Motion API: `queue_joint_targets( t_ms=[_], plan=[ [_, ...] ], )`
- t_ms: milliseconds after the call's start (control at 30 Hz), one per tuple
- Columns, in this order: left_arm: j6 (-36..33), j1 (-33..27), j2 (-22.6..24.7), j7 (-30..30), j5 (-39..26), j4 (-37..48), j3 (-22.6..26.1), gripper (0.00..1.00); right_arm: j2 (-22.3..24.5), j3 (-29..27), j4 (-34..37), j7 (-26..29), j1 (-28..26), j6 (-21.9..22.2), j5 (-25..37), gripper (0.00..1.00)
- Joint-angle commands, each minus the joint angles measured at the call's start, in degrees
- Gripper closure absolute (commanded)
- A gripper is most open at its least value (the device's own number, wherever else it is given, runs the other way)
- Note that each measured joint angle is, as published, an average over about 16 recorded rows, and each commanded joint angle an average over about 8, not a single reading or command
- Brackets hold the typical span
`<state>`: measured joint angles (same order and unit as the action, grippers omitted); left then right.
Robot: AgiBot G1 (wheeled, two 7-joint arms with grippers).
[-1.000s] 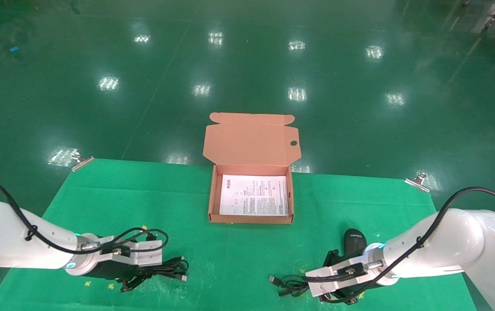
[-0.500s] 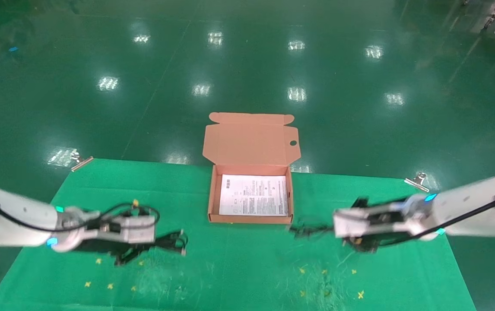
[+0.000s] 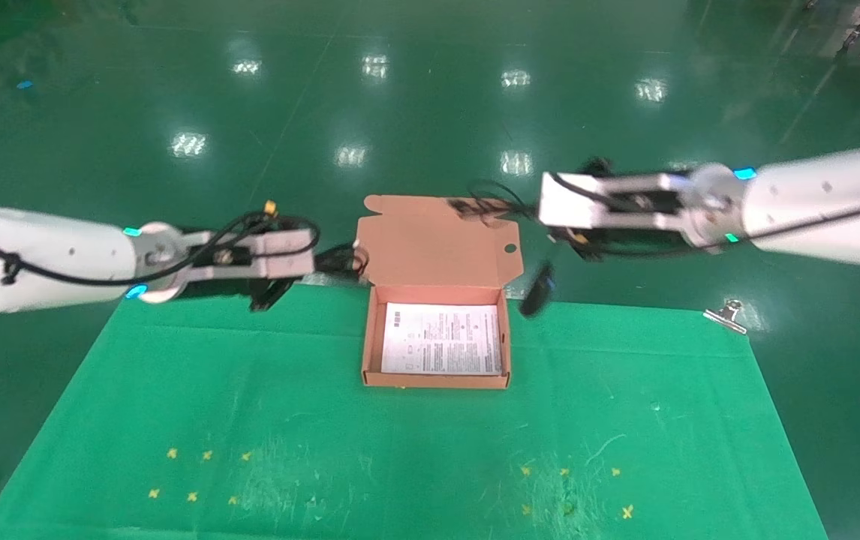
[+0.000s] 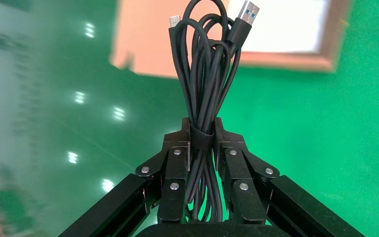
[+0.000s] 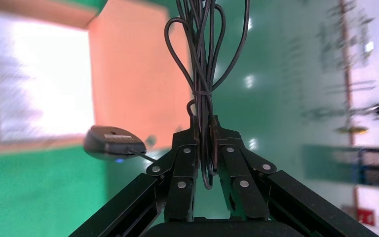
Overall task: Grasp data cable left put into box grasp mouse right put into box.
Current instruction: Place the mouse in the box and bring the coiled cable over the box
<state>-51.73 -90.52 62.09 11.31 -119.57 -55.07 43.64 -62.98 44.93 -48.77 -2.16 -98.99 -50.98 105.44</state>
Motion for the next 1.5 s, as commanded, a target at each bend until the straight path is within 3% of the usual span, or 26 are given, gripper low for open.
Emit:
queue_joint_targets(
  t_ms=[33,233,533,1100,1500],
  plan=[
    [2.09,-0.97,1.16,0.15,-1.31,0.19,-0.15,1.0,-2.65,-0.61,2.32,-1.84,-1.8,1.52,-1.0,1.0],
    [5.49,-2.81,2.83,-0.37,-2.69,2.13,-0.6,1.0,-7.89,-2.05,9.95,-8.42,-5.79,3.43,-4.11,1.0],
    [7.14,-3.62,3.16,-1.2,-2.77,2.67,-0.99,1.0,-10.6,-2.76,15.45,-13.94,-8.29,3.54,-5.98,1.0],
    [7.16,-2.79,3.33,-0.57,-3.87,3.36,-0.52,1.0,-11.13,-3.1,16.84,-15.09,-7.96,3.02,-7.14,1.0],
    [4.96,-0.57,2.63,5.47,-10.24,2.24,0.97,1.0,-13.5,-2.26,20.35,-16.34,-4.5,4.47,-7.55,1.0]
  ],
)
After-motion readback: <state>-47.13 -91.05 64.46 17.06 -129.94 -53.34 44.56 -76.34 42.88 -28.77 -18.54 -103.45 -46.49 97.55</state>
